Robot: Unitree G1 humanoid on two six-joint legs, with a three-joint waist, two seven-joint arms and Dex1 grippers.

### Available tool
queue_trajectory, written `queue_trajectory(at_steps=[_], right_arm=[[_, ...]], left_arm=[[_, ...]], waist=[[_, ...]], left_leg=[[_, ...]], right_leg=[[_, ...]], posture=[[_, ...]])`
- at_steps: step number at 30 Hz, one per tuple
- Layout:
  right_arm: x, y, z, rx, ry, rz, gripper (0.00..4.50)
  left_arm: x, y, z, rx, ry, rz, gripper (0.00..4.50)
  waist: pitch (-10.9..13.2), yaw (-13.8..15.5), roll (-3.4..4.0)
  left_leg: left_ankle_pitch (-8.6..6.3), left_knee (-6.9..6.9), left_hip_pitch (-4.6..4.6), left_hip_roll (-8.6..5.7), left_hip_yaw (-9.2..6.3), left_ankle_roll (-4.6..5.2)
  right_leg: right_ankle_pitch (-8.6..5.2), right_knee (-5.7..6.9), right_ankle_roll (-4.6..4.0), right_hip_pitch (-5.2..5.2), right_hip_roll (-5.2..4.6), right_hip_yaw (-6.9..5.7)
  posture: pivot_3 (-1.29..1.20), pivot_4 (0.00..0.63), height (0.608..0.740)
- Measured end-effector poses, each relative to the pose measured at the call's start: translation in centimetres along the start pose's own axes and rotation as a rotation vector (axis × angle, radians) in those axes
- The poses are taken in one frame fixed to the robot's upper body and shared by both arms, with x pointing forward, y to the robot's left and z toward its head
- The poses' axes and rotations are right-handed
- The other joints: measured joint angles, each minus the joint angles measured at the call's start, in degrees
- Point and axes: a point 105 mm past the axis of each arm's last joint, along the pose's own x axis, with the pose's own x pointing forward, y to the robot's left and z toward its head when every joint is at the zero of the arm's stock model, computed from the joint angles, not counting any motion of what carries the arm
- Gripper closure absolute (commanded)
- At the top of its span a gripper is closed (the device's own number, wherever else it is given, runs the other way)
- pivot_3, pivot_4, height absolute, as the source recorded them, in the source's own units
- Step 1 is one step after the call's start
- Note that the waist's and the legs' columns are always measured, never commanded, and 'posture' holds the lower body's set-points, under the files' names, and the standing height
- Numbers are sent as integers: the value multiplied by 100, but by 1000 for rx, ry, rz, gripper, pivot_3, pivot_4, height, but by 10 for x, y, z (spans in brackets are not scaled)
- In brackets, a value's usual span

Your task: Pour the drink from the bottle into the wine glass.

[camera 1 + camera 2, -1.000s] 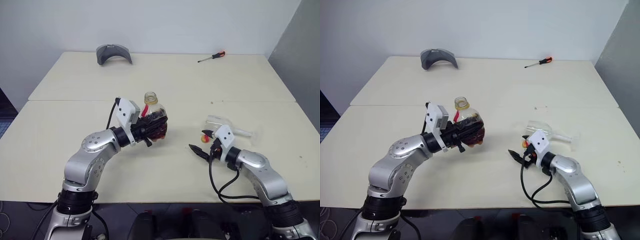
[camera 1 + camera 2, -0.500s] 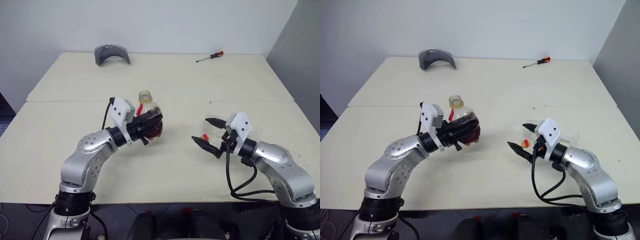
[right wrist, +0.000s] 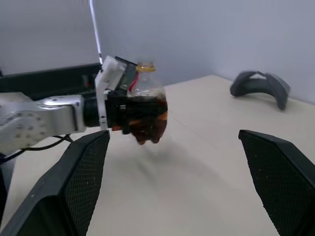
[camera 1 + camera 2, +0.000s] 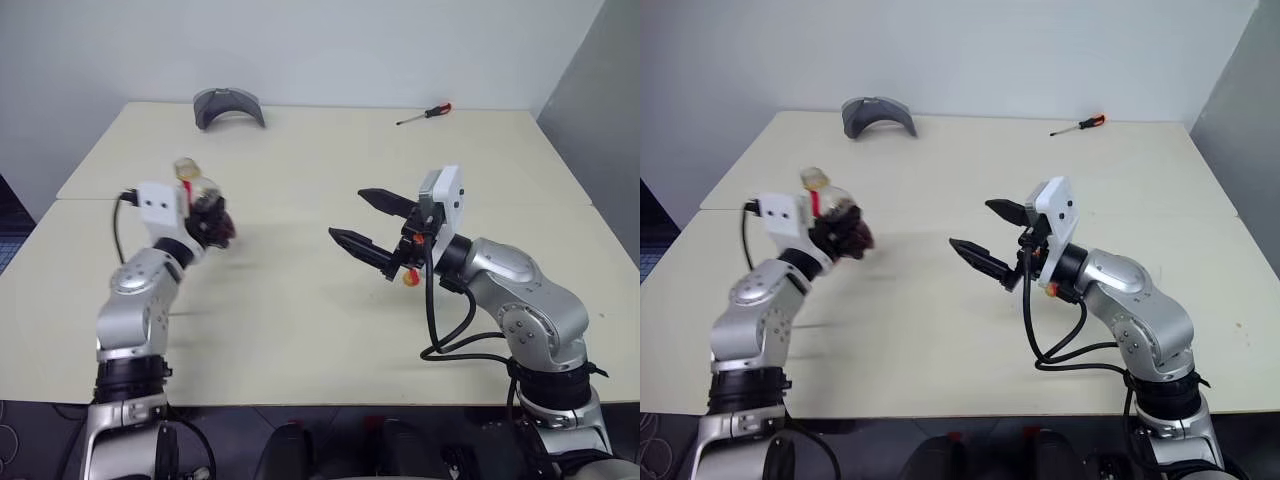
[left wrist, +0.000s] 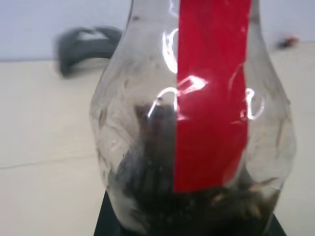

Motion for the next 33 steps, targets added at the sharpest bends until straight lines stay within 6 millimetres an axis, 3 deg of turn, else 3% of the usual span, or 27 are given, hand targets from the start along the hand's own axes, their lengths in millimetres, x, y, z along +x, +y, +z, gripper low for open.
queue_trajectory(at_steps=[2, 6, 17, 28, 29, 33], right_arm=[[3, 0, 0, 10, -2, 9, 26], [8, 3, -5, 25, 8, 34, 26], [16, 5, -9, 16, 16, 43, 26], [13, -6, -15, -13, 36, -1, 0], [13, -7, -15, -13, 36, -4, 0], [14, -10, -17, -5, 40, -11, 0]], left_arm=[[2, 17, 0, 3, -17, 61, 3614], [3, 35, -20, -16, 8, 139, 3614], [15, 25, -53, -121, 35, 128, 3614], [15, 24, -55, -101, 46, 94, 227], [15, 25, -55, -99, 47, 94, 57], [9, 27, -54, -78, 54, 90, 57]], waist=[[0, -3, 0], [0, 4, -3], [-7, -10, -22], [-7, -11, -23], [-7, -11, -23], [-7, -20, -22]], left_leg=[[3, 0, 0, -1, 6, -5], [3, 0, -1, -3, 4, -5], [5, 2, -4, 0, 4, -8], [5, 2, -3, 1, 5, -10], [5, 2, -3, 1, 5, -10], [6, 1, -3, 2, 6, -10]], right_leg=[[0, 0, 0, 0, -5, -1], [0, 2, 0, 0, -8, -6], [0, 3, 0, -3, -7, -10], [0, 5, 0, -4, -7, -9], [0, 5, 0, -4, -7, -9], [0, 5, 0, -4, -7, -7]], posture=[[0, 150, 740], [0, 150, 740], [0, 150, 740], [0, 150, 740], [0, 150, 740], [0, 150, 740]])
